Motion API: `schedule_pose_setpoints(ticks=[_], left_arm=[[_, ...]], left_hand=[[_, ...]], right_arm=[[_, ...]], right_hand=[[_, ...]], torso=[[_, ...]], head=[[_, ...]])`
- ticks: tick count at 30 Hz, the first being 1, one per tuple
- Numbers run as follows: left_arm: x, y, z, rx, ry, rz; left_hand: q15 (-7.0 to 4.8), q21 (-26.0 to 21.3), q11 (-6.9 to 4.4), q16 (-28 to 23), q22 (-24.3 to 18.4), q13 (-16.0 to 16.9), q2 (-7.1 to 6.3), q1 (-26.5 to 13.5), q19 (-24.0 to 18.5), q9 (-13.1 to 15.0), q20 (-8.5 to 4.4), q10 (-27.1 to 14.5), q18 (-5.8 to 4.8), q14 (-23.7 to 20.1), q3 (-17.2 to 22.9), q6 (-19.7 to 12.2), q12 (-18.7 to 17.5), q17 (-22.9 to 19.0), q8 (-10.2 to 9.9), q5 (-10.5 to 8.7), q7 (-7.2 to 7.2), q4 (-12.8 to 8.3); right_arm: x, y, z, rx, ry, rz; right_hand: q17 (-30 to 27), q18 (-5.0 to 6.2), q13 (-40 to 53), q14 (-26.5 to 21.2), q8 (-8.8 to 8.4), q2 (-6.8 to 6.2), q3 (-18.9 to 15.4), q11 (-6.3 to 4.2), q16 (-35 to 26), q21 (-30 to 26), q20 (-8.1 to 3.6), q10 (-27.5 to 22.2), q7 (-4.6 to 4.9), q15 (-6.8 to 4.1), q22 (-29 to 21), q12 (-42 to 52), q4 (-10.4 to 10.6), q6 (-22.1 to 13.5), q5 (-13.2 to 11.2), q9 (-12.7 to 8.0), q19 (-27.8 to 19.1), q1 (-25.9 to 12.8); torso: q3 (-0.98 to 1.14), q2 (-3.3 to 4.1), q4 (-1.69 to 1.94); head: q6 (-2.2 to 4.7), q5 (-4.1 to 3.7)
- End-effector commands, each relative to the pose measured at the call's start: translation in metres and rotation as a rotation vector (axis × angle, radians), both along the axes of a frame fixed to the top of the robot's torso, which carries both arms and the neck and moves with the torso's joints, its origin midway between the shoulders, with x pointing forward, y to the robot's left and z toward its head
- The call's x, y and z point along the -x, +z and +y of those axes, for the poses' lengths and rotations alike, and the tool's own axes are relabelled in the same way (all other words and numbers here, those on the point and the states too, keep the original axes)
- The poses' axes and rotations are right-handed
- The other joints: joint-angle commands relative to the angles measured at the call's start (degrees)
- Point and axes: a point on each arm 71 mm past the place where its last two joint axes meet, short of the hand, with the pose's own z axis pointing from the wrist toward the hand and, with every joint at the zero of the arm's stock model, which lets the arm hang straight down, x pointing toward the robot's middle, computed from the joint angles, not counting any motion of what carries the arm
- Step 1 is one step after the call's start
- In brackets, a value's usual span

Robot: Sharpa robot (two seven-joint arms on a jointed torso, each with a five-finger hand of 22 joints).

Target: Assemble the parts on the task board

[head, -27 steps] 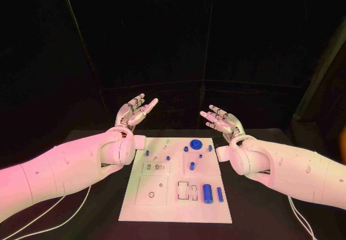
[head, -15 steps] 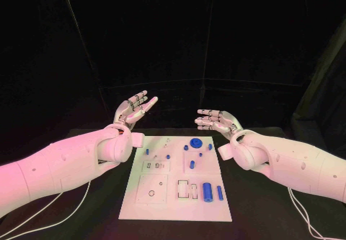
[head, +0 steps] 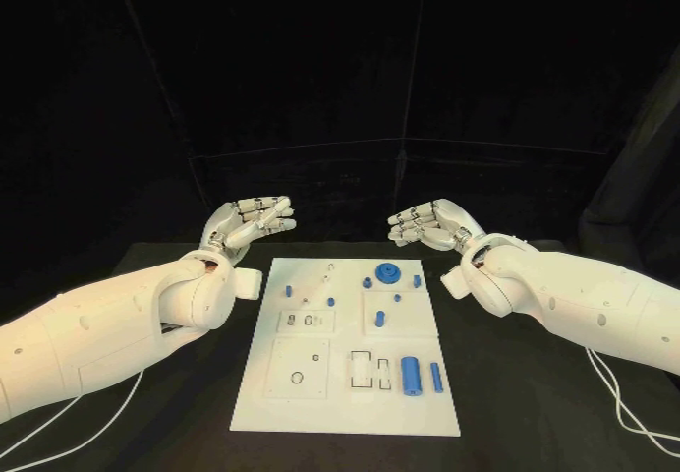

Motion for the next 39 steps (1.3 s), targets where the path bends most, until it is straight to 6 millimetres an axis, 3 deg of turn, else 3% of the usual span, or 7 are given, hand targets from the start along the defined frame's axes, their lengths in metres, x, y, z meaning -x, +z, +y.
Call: schedule_pose_setpoints(ticks=[1,7,13,22,27,34,39], left_arm=[[0.005,0.005,-0.006,0.005,-0.084,-0.039],[0.017,0.01,-0.01,0.008,-0.146,-0.046],[0.03,0.015,-0.018,0.024,-0.193,-0.044],[0.039,0.017,-0.025,0.052,-0.249,-0.022],[0.042,0.018,-0.028,0.064,-0.26,-0.006],[0.044,0.018,-0.03,0.073,-0.271,0.004],[0.044,0.018,-0.03,0.074,-0.272,0.008]], left_hand=[[-1.09,0.81,-0.9,0.67,0.03,-0.04,1.04,0.12,3.41,-0.05,-1.04,2.72,0.46,3.67,-0.15,2.45,0.34,0.68,0.32,-0.19,0.98,-1.22],[-2.58,0.83,-2.11,0.41,-0.74,-0.07,2.01,0.6,8.53,-0.43,-2.58,6.63,0.45,8.51,-0.35,5.47,-0.55,2.53,-0.27,-0.15,-0.01,-3.39],[-2.77,0.73,-2.26,-0.18,-1.03,-0.06,2.14,0.34,9.94,-0.47,-2.82,7.34,0.43,9.12,-0.57,6.03,-1.14,3.08,-0.69,-0.17,-0.09,-3.83],[-2.61,0.22,-2.08,-1.01,-1.46,-0.08,2.26,-0.45,10.26,-0.52,-2.76,7.35,0.36,8.93,-1.01,6.01,-1.82,3.41,-1.3,-0.22,0.09,-3.89],[-2.3,-0.41,-1.6,-1.77,-1.92,-0.11,2.14,-1.02,10.23,-0.56,-2.56,6.85,0.31,8.66,-1.55,5.49,-2.42,3.71,-1.97,-0.24,0.76,-4.14],[-2.22,-0.57,-1.5,-1.96,-2.04,-0.13,2.13,-1.11,10.25,-0.55,-2.5,6.65,0.31,8.61,-1.67,5.34,-2.51,3.79,-2.08,-0.23,0.88,-4.24],[-2.17,-0.69,-1.43,-2.11,-2.12,-0.14,2.15,-1.17,10.25,-0.55,-2.45,6.49,0.31,8.56,-1.74,5.22,-2.57,3.85,-2.16,-0.22,0.95,-4.31]], right_arm=[[-0.001,0.007,0.004,0.162,0.041,-0.089],[-0.003,0.016,0.015,0.433,0.101,-0.178],[-0.003,0.019,0.026,0.67,0.134,-0.248],[-0.005,0.02,0.039,0.875,0.158,-0.293],[-0.005,0.021,0.047,0.928,0.181,-0.295],[-0.006,0.02,0.054,0.963,0.199,-0.286],[-0.007,0.018,0.056,0.977,0.208,-0.276]], right_hand=[[0.72,0.79,0.17,8.89,-0.01,-0.3,1.44,-1.93,1.19,3.59,-2.9,6.79,-1.19,-2.74,1.07,-0.47,-1.24,5.57,0.41,0.18,6.48,1.09],[3.9,0.75,0.26,20.16,-0.2,-1.96,2.17,-3.95,5.9,10.81,-6.7,11.32,-2.6,-6.18,4.62,-0.83,-1.19,8.27,0.47,0.2,14.35,1.4],[10.11,0.55,0.16,23.69,-1.22,-3.19,3.25,-4.96,15.04,17.96,-8.72,12.51,-3.33,-7.54,8.7,-1.78,-1.12,9.2,0.64,0.09,17.77,0.45],[16.91,0.5,0.13,23.3,-1.48,-4.54,5.36,-4.53,24.12,23.89,-8.6,8.54,-3.3,-7.27,12.45,-1.79,-1.0,8.65,-1.69,0.03,16.93,-1.52],[22.16,0.47,0.17,23.02,-1.46,-5.11,6.66,-4.39,31.23,28.36,-8.37,6.88,-3.28,-7.18,15.24,-1.74,-0.91,7.74,-2.12,0.05,16.76,-2.1],[38.33,0.13,0.19,23.1,-1.42,-5.36,8.35,-4.25,47.29,35.82,-7.98,6.06,-3.38,-7.07,21.66,-1.71,-0.78,7.13,-2.23,0.08,16.54,-2.62],[42.64,-0.3,0.19,22.5,-1.4,-5.49,9.49,-4.24,51.83,40.4,-7.72,6.13,-3.36,-7.0,26.56,-1.71,-0.74,7.15,-2.45,0.1,16.5,-2.91]], torso=[[-0.21,1.27,0.54],[-0.45,2.61,1.23],[-0.69,3.76,1.95],[-1.23,5.31,2.99],[-1.33,6.03,3.26],[-1.42,6.57,3.59],[-1.45,6.76,3.79]], head=[[0.2,-0.4],[0.3,-1.18],[0.52,-2.04],[0.96,-3.54],[1.33,-3.95],[1.14,-4.18],[1.06,-4.21]])
